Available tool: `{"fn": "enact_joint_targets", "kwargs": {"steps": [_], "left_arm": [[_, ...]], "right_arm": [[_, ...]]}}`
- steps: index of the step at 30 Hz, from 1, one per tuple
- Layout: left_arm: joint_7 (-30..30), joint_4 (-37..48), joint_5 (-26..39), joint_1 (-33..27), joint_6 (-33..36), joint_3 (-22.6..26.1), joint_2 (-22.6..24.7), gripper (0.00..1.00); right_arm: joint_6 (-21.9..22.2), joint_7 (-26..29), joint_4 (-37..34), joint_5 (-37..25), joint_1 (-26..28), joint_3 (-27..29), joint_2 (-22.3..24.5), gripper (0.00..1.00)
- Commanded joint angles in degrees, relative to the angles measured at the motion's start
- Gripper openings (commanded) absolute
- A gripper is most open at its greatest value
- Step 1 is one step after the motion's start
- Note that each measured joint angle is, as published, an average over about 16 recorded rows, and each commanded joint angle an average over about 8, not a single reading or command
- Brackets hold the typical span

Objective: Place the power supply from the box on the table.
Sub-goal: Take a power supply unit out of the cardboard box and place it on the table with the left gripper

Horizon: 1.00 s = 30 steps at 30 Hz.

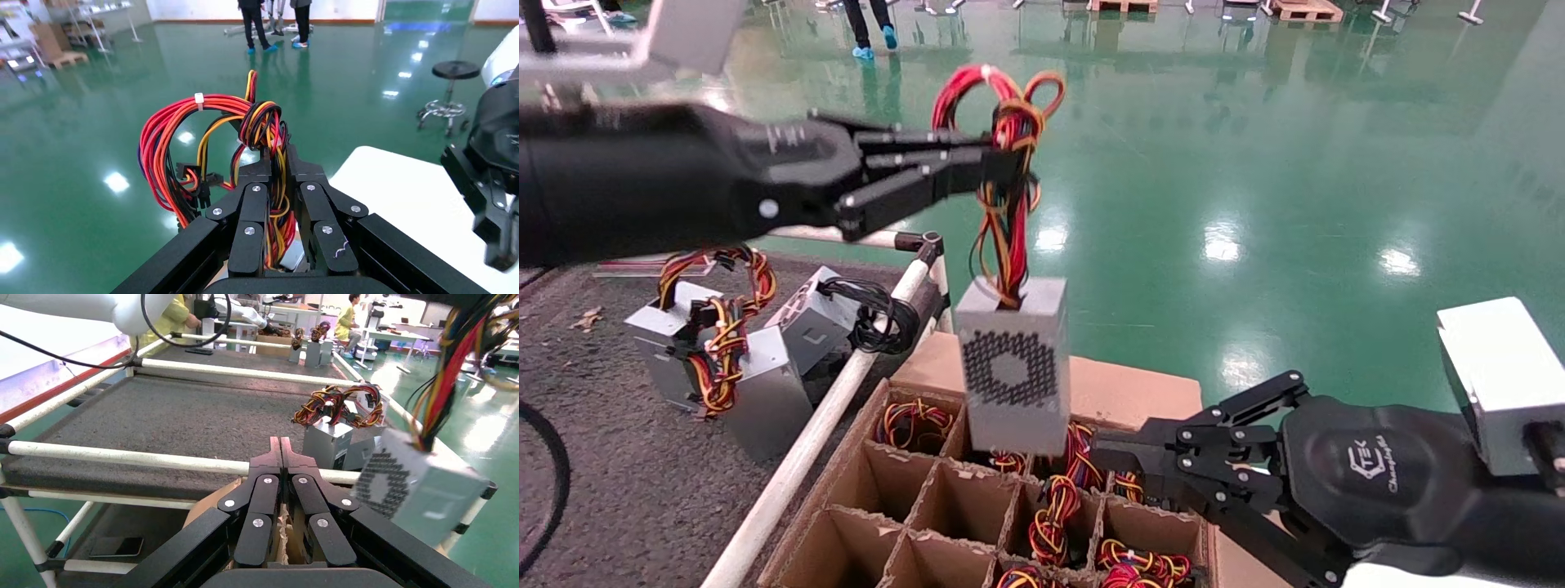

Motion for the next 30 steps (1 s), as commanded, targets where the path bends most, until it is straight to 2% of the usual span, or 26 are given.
{"fn": "enact_joint_targets", "kwargs": {"steps": [1,18,30], "left_arm": [[0.3,-0.2,0.8,-1.5,-0.1,-0.2,0.4,0.0],[7.9,10.0,10.0,-14.9,-0.1,0.9,4.5,0.0],[14.3,19.9,13.7,-22.0,0.3,3.6,4.3,0.0]], "right_arm": [[0.0,0.0,0.0,0.0,0.0,0.0,0.0,0.0],[0.0,0.0,0.0,0.0,0.0,0.0,0.0,0.0],[0.0,0.0,0.0,0.0,0.0,0.0,0.0,0.0]]}}
